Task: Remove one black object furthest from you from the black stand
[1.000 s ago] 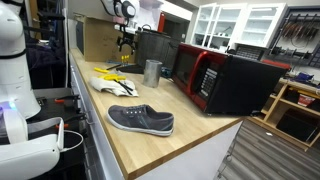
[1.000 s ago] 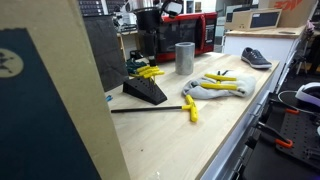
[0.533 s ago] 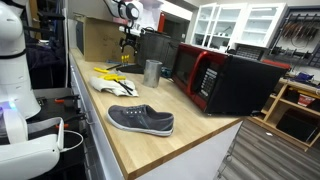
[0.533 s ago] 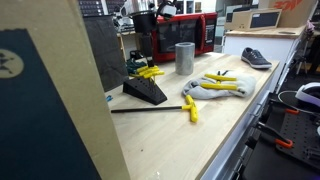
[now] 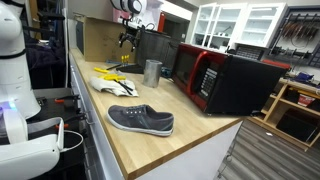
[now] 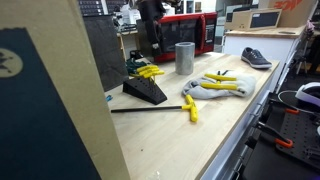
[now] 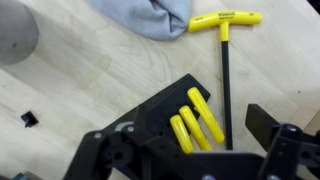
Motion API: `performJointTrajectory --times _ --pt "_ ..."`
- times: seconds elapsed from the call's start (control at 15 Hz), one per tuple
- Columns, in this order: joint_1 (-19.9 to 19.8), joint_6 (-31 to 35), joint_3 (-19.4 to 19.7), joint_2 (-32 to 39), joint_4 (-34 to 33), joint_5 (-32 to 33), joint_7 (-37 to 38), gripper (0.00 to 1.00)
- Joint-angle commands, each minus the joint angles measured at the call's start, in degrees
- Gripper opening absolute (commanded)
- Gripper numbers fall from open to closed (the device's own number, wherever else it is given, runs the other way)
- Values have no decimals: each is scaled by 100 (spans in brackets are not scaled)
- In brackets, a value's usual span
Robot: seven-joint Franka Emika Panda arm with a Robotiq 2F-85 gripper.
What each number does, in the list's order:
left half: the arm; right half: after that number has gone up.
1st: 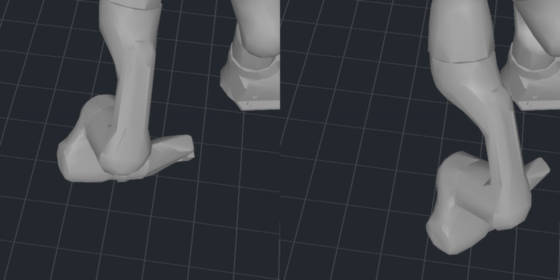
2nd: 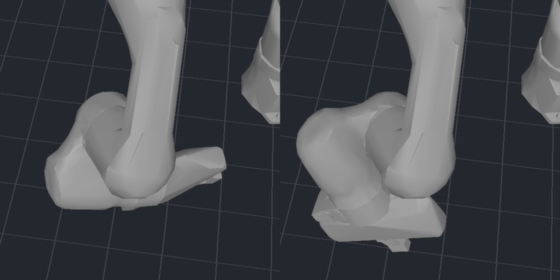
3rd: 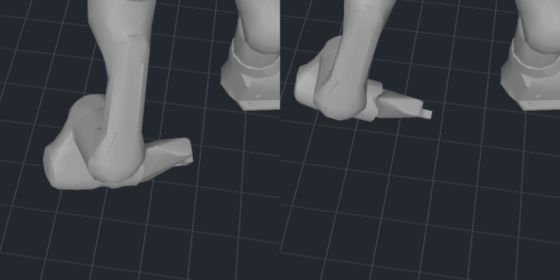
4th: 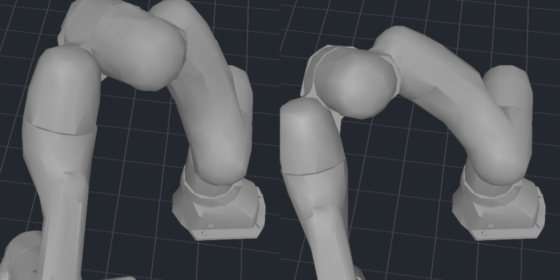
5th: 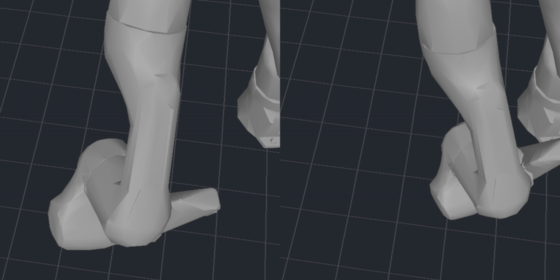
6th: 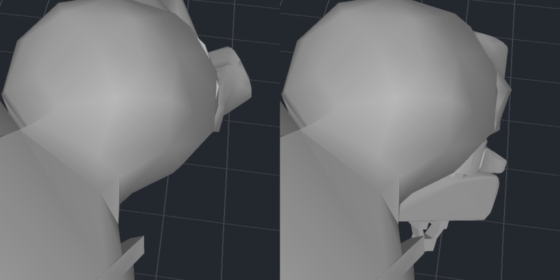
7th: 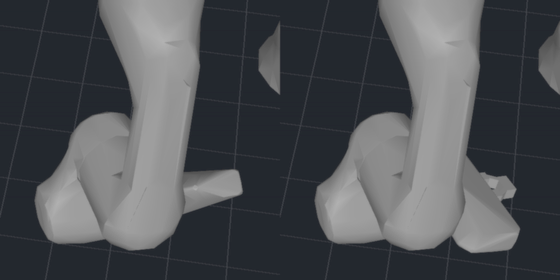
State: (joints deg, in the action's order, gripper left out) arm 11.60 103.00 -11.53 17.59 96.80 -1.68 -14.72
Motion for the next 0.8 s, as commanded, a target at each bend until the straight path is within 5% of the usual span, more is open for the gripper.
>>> performJointTrajectory --times 0.0,0.47,0.73 --pt "0 -557 26 -593 292 -261 880 100" --pt "81 -866 30 -1441 687 -318 2537 100" --pt "88 -881 -3 -1392 558 -286 2590 100"
